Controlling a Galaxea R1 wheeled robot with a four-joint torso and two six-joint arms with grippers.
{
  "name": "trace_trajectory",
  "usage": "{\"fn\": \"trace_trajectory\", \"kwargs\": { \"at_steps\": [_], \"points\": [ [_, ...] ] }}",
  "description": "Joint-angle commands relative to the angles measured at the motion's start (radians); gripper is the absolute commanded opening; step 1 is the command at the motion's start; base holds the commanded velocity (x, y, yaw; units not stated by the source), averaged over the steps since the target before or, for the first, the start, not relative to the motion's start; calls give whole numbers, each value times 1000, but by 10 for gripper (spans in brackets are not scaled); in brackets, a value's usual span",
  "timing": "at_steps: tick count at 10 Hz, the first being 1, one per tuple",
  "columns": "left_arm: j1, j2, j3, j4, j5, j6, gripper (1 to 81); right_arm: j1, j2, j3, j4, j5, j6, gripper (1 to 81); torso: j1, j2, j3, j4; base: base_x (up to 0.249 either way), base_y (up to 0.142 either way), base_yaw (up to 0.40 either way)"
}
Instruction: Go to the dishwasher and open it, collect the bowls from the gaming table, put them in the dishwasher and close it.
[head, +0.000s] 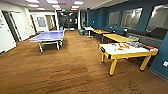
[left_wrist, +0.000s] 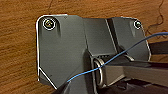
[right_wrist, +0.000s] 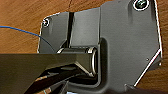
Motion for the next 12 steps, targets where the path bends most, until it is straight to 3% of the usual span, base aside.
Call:
{"fn": "trace_trajectory", "kwargs": {
  "at_steps": [1, 12],
  "points": [
    [-34, -5, 4, -6, 51, 1, 811, 31, 8, 7, -10, -41, 1, 811, 0, 0, 0, 0, 167, 61, 0],
    [-29, 6, 4, 1, 51, 3, 811, 26, 14, 6, -10, -43, 1, 811, 0, 0, 0, 0, 166, 66, 0]
  ]
}}
